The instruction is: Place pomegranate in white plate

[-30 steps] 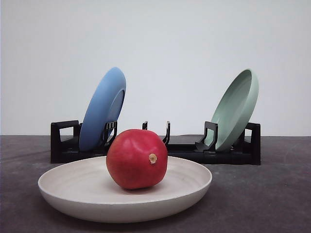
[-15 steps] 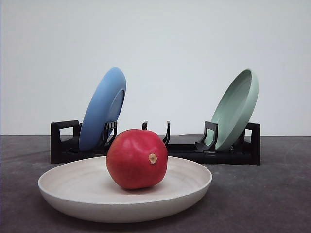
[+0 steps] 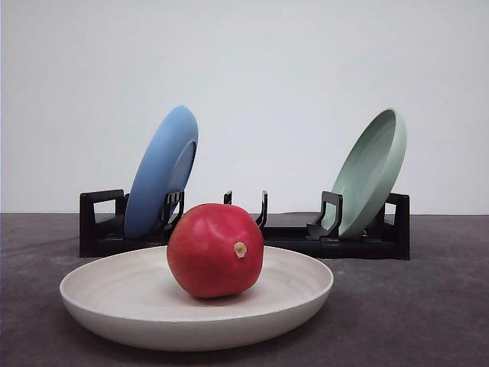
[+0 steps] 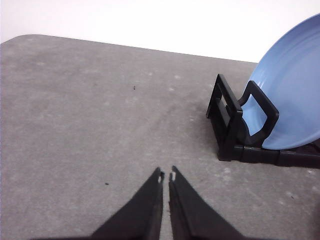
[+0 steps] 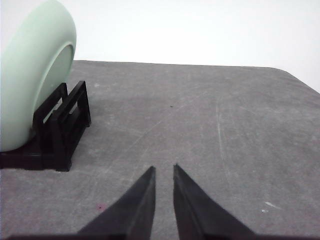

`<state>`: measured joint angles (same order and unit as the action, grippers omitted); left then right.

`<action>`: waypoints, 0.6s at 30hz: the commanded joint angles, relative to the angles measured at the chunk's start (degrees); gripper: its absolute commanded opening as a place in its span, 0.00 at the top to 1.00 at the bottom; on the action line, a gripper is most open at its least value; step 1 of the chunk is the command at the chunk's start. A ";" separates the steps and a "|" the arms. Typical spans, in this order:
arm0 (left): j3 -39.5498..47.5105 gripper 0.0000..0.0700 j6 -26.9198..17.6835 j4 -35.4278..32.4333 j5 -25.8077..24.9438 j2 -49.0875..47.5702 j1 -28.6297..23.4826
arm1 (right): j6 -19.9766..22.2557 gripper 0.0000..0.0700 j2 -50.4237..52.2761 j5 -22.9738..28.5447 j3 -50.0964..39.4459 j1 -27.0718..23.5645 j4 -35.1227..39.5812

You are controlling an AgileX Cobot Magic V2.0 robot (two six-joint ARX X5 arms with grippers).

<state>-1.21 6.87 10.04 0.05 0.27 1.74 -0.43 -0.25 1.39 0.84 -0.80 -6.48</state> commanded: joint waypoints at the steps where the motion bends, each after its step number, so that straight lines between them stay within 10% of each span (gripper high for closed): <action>1: 0.52 1.00 -0.31 -0.88 0.11 0.00 -0.02 | -0.63 0.91 0.04 0.15 -0.22 -0.04 0.74; 18: 0.52 1.00 -0.31 -0.88 0.11 0.00 0.00 | -0.63 0.91 0.04 0.15 -0.22 -0.04 0.74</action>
<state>-1.21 6.87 10.04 0.05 0.27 1.74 -0.43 -0.25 1.39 0.84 -0.80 -6.48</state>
